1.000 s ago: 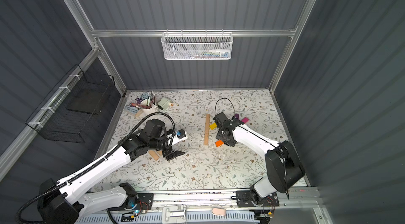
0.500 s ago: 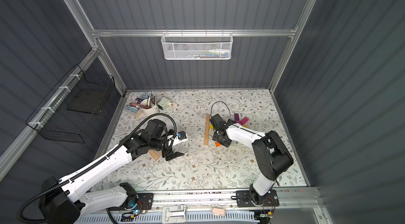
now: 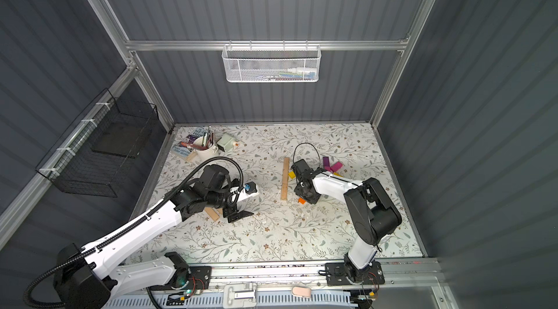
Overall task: Assemble the letter k with building blocks
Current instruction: Pick up the building block from the center of the board.
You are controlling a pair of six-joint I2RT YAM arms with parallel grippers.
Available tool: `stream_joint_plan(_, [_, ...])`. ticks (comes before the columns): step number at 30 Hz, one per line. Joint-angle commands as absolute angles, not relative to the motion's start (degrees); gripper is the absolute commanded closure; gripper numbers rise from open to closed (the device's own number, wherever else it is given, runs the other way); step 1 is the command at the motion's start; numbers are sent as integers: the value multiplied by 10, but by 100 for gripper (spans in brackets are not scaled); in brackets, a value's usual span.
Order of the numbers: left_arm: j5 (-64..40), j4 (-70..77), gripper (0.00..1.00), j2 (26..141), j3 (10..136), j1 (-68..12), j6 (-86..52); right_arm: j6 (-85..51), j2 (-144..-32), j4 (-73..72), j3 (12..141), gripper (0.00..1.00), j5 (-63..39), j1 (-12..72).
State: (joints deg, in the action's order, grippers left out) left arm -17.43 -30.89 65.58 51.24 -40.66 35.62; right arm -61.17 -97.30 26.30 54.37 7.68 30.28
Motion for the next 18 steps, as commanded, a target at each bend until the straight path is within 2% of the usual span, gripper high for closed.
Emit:
stream_joint_plan(1, [-181,-327,8,655,508,-407,366,-596,-978,262,528,68,69,299])
stream_joint_plan(3, [-181,-330,7,655,507,-407,367,-565,-975,254,526,72,68,297])
stream_joint_plan(9, [-180,-331,6,647,507,-406,367,-397,-912,190,482,72,46,286])
stream_joint_plan(18, [-193,-329,0,630,506,-407,365,-79,-782,259,522,71,-26,260])
